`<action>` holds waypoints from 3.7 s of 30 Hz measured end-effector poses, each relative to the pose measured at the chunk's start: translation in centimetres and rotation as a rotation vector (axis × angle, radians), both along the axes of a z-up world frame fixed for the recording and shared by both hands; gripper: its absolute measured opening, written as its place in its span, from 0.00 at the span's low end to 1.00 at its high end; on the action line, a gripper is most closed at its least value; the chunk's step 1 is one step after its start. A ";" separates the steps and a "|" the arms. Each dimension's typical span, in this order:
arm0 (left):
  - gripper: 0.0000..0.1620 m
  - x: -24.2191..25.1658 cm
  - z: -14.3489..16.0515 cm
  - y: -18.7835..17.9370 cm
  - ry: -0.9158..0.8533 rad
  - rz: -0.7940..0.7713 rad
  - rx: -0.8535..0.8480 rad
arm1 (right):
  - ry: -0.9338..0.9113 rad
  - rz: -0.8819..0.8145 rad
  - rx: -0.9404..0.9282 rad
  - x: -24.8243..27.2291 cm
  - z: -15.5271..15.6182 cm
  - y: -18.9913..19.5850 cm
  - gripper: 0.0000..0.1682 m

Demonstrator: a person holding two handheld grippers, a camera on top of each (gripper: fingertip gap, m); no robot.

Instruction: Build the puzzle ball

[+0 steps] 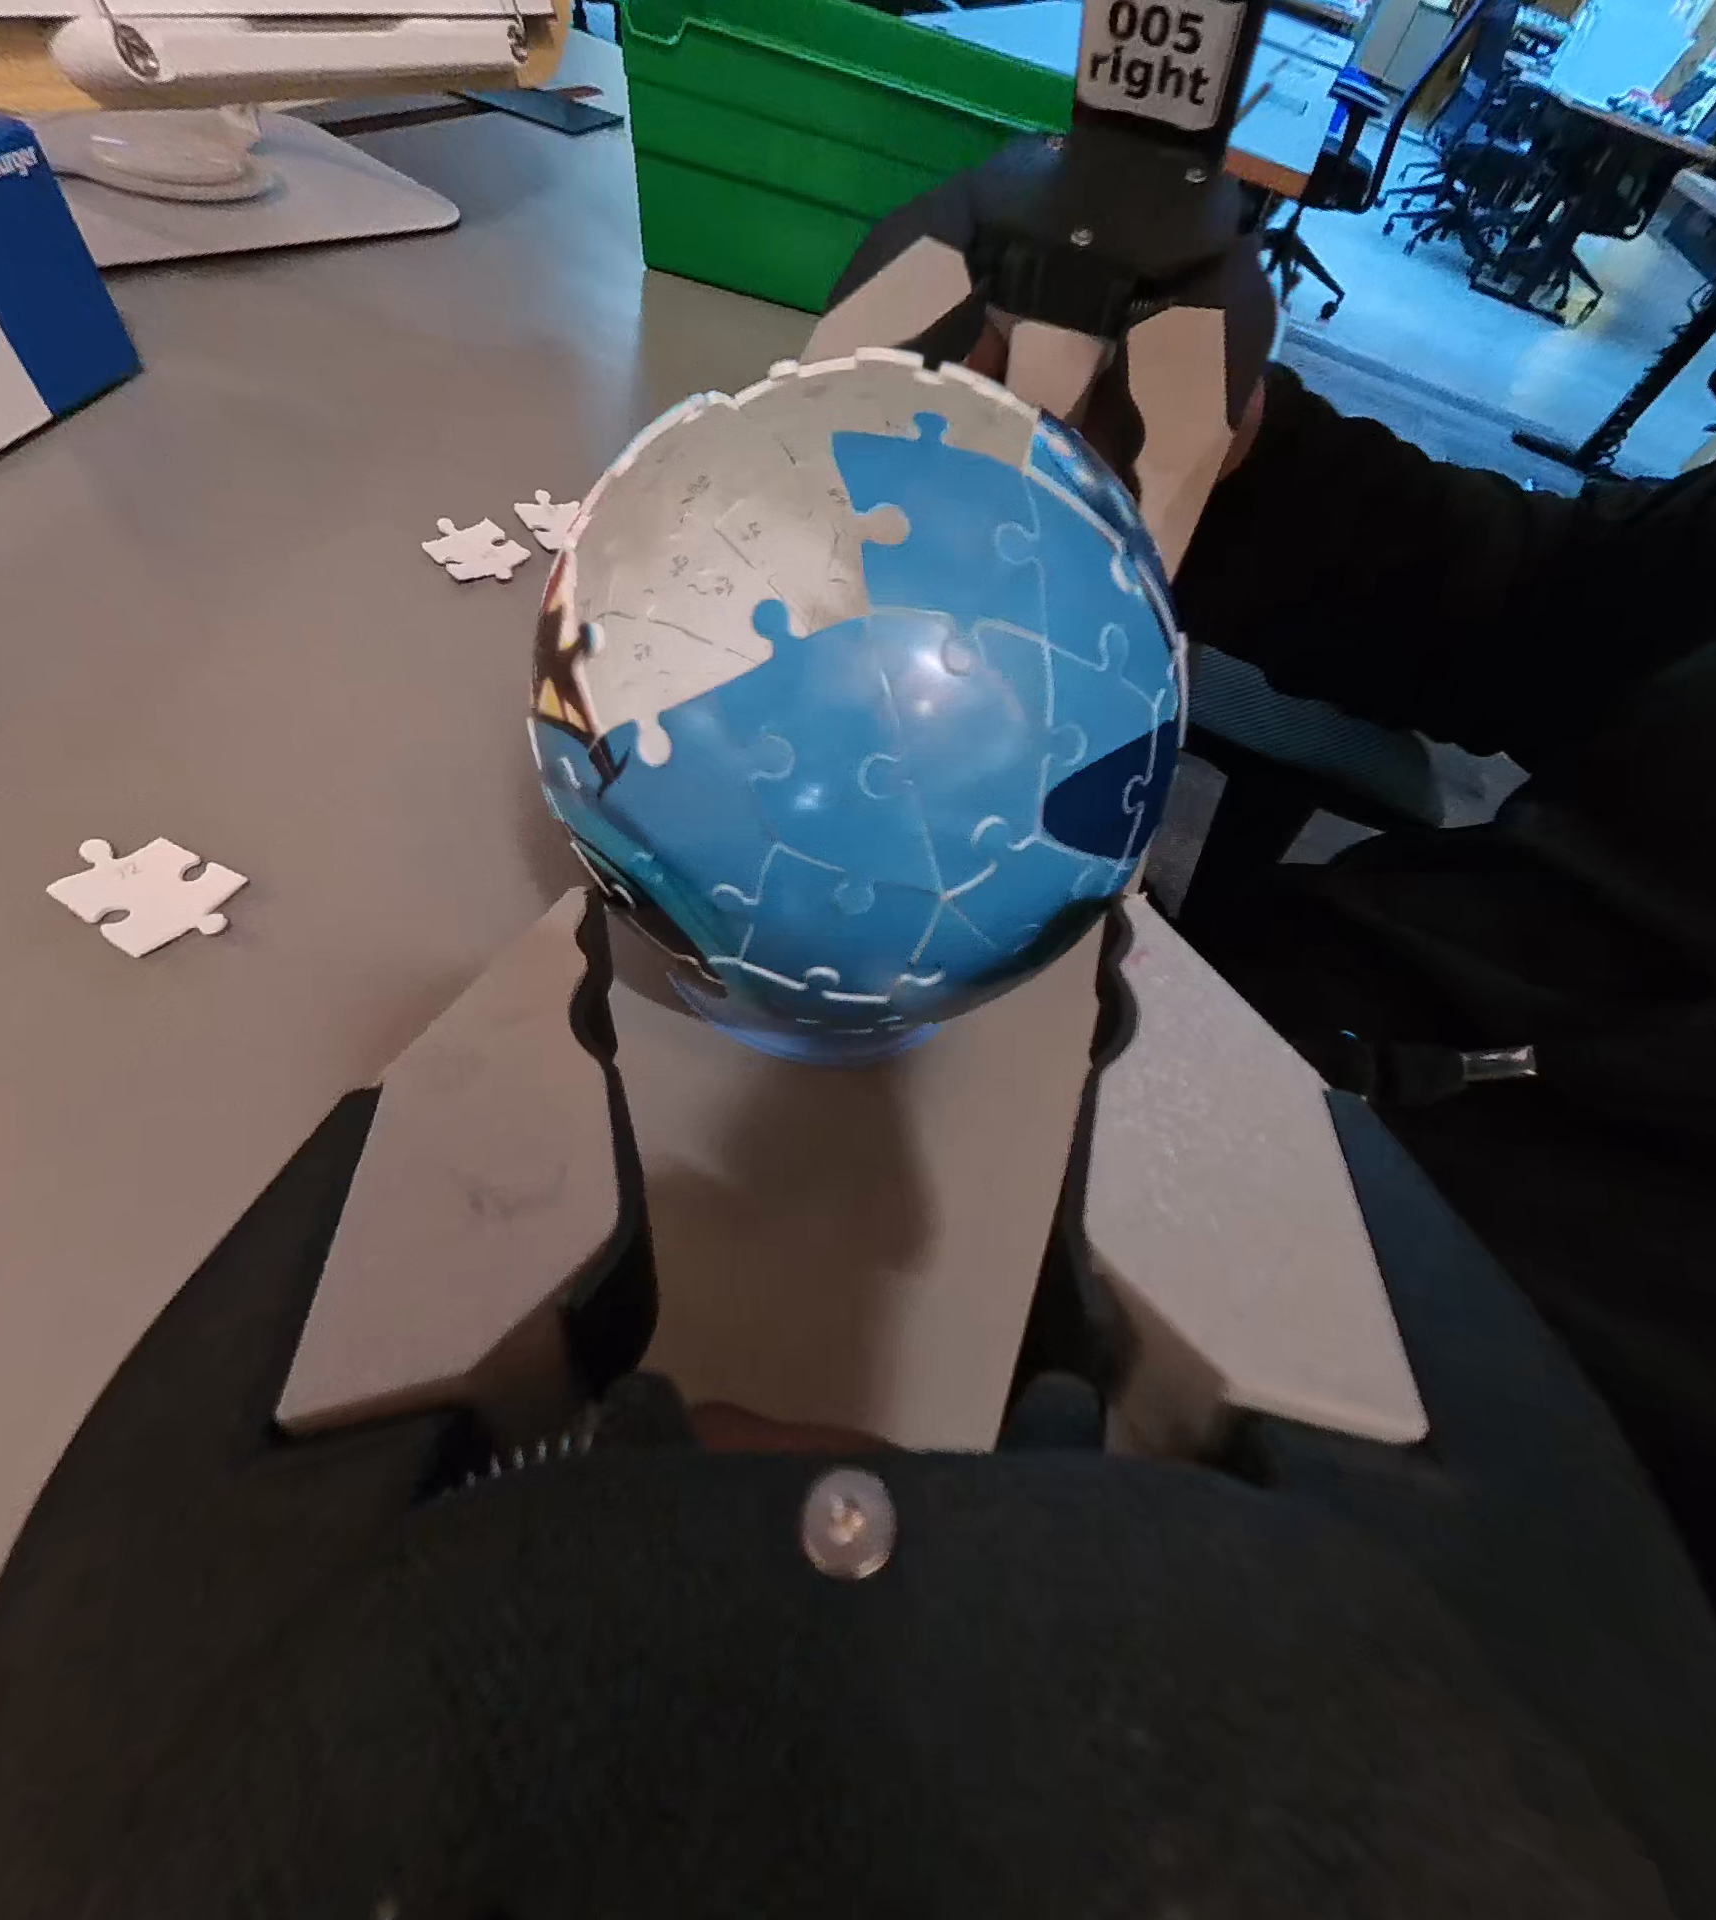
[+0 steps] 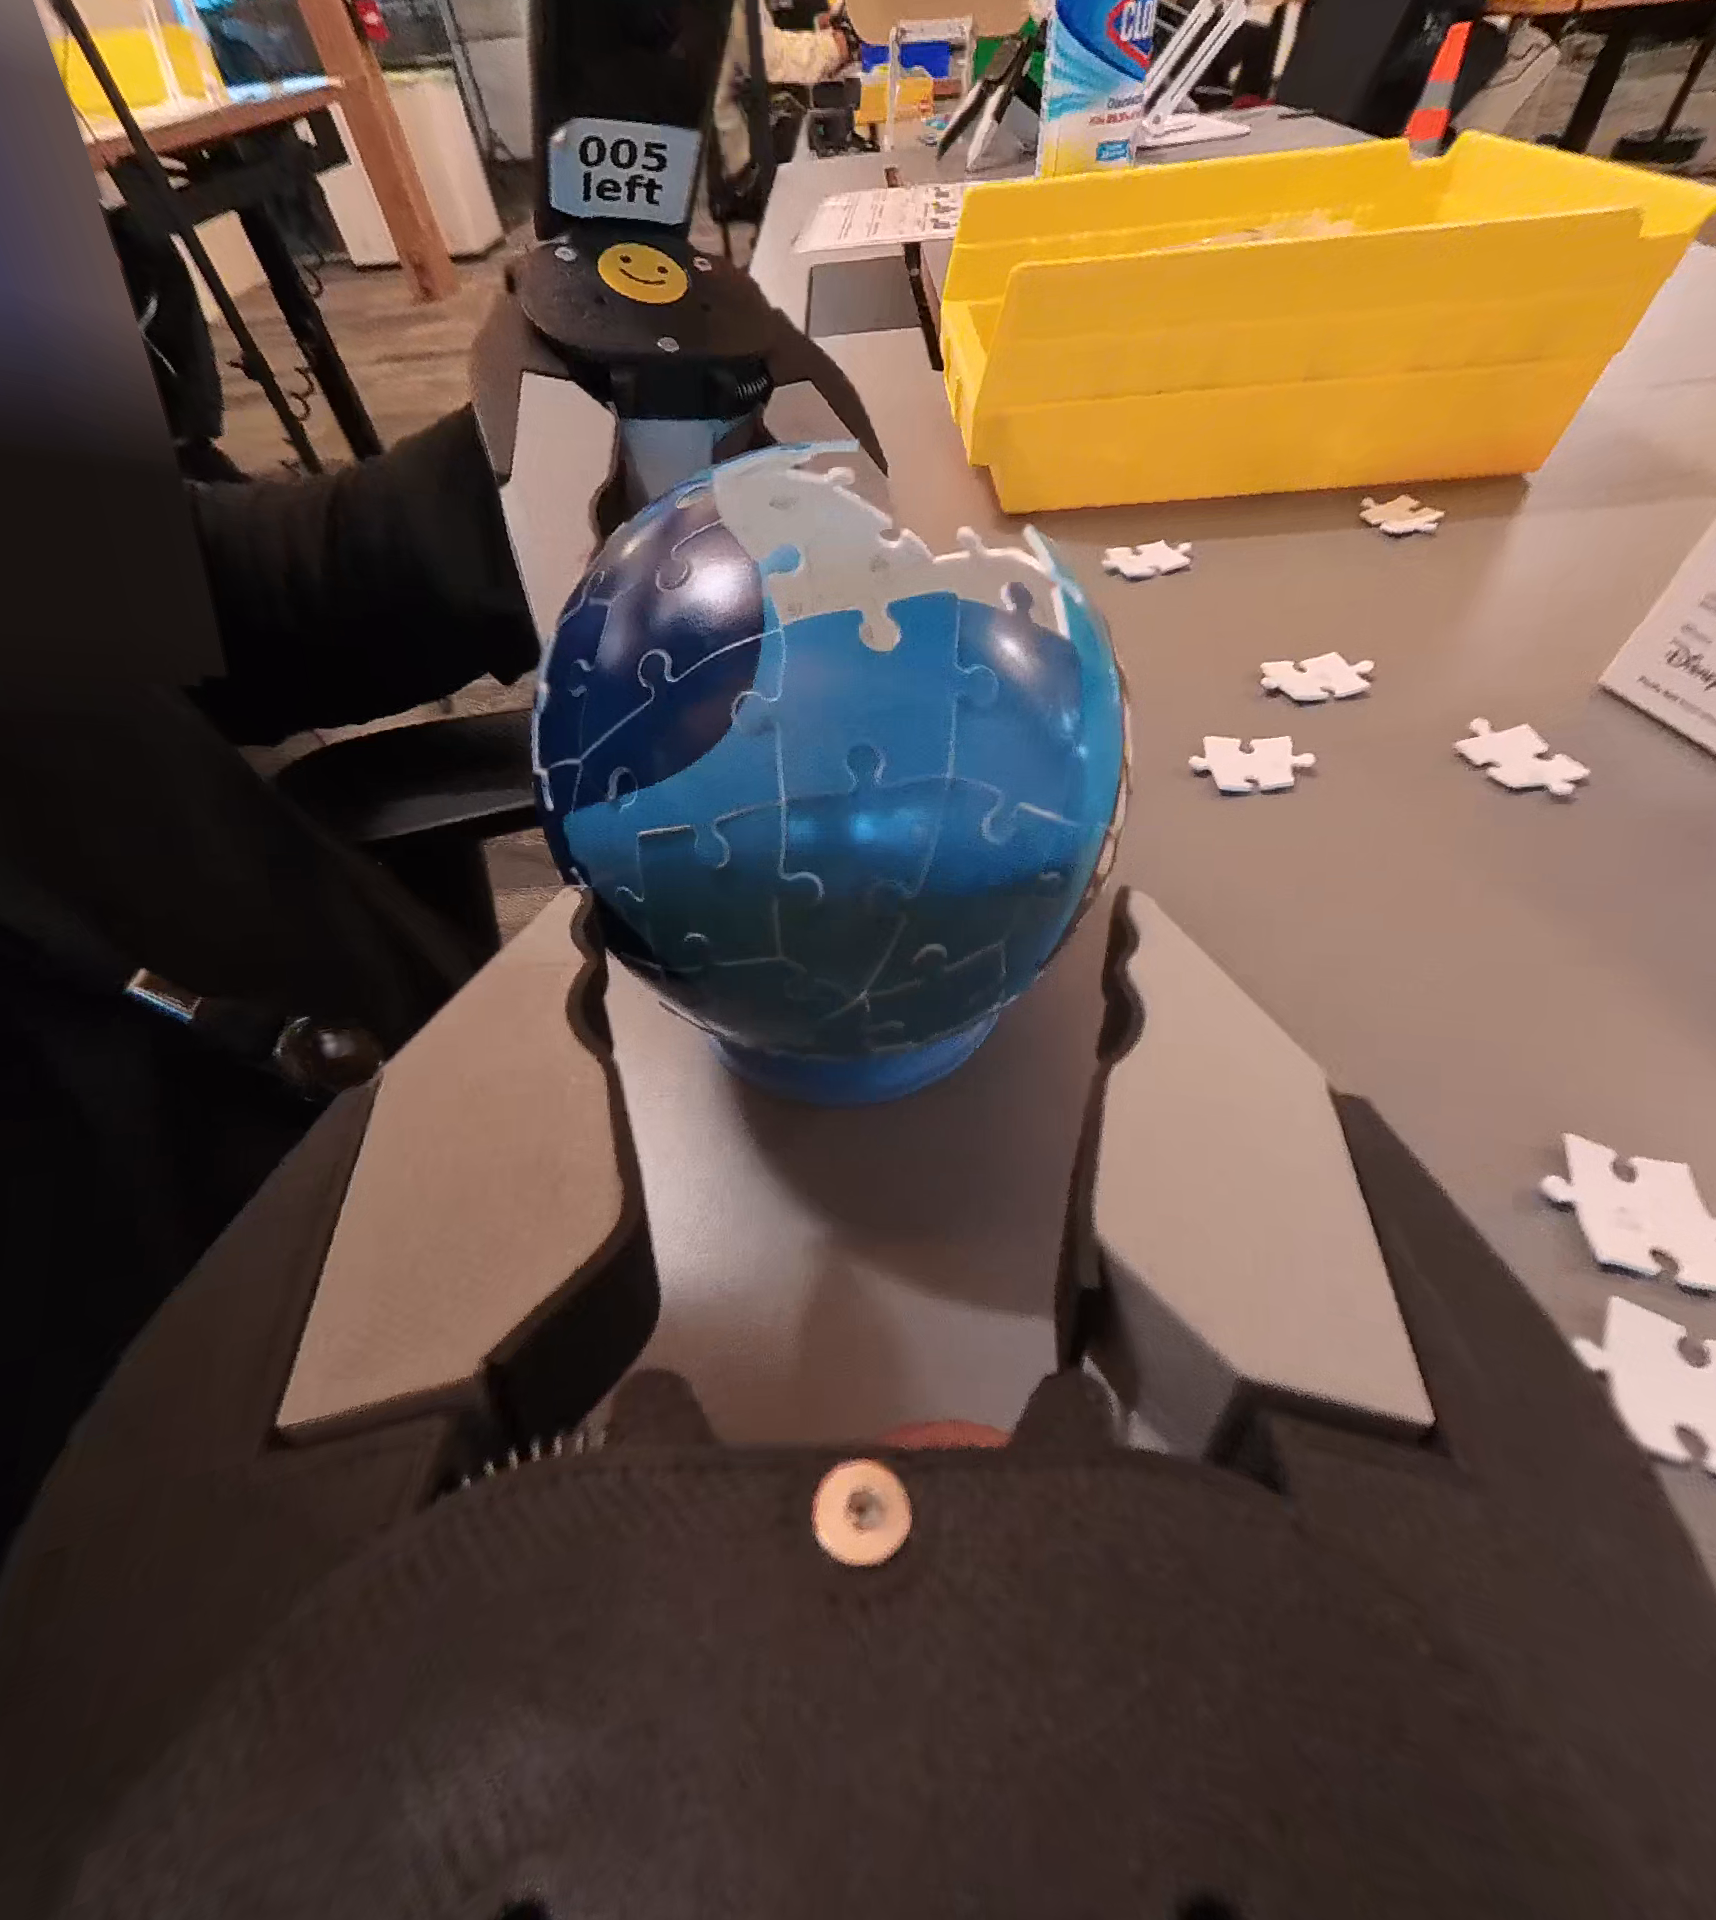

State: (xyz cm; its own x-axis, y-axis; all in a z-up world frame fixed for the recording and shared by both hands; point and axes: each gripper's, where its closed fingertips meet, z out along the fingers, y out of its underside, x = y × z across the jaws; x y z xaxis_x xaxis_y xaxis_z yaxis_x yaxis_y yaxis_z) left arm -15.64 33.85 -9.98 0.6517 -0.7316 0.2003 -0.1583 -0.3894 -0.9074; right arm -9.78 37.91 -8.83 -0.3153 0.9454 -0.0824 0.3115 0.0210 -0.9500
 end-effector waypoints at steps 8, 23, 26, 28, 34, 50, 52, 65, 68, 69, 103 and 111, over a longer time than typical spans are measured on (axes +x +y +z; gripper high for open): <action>0.62 -1.7 -0.8 0.7 0.142 -0.013 0.140 | 0.048 0.028 0.068 0.5 0.5 -0.8 0.57; 0.61 0.4 -1.3 0.8 0.199 -0.120 0.204 | 0.056 0.021 0.159 -0.5 -0.1 -0.9 0.61; 0.59 0.4 -0.8 0.2 0.173 -0.085 0.192 | 0.057 0.062 0.029 -0.3 0.1 -0.7 0.59; 0.60 0.5 -0.5 -0.1 0.159 -0.060 0.207 | 0.056 0.073 -0.023 -0.1 0.0 -0.5 0.58; 0.56 0.0 -0.1 -1.0 0.169 -0.053 0.251 | 0.060 0.059 -0.007 0.3 0.0 -0.1 0.57; 0.61 0.4 -1.4 0.6 0.296 -0.130 0.267 | 0.046 0.031 0.199 -0.1 -0.7 -0.9 0.59; 0.60 0.2 -1.2 0.1 0.299 -0.107 0.269 | 0.039 0.050 0.170 0.0 -0.9 -0.8 0.57; 0.62 -1.4 -0.8 -0.8 0.305 -0.039 0.309 | 0.065 0.040 0.220 0.5 -0.4 -0.9 0.57; 0.63 -0.9 -1.2 0.2 0.304 -0.067 0.300 | 0.080 0.042 0.235 0.1 -0.2 -1.2 0.57; 0.63 -0.6 -1.2 0.3 0.302 -0.083 0.298 | 0.082 0.042 0.241 0.0 -0.2 -1.3 0.57; 0.44 -9.3 2.3 0.4 0.209 0.111 0.277 | 0.123 0.011 0.083 3.4 1.4 3.3 0.51; 0.31 -14.7 1.9 7.9 0.341 0.370 0.077 | 0.133 -0.042 0.079 2.9 2.5 7.9 0.48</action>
State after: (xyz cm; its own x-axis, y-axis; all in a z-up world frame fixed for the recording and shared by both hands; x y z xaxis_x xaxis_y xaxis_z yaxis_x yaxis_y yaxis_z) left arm -30.34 41.72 -8.11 0.8888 -0.4438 -0.1146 -0.3149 -0.4095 -0.8563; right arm -6.88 45.84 -6.33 -0.2782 0.9600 0.0322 0.1854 0.0865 -0.9789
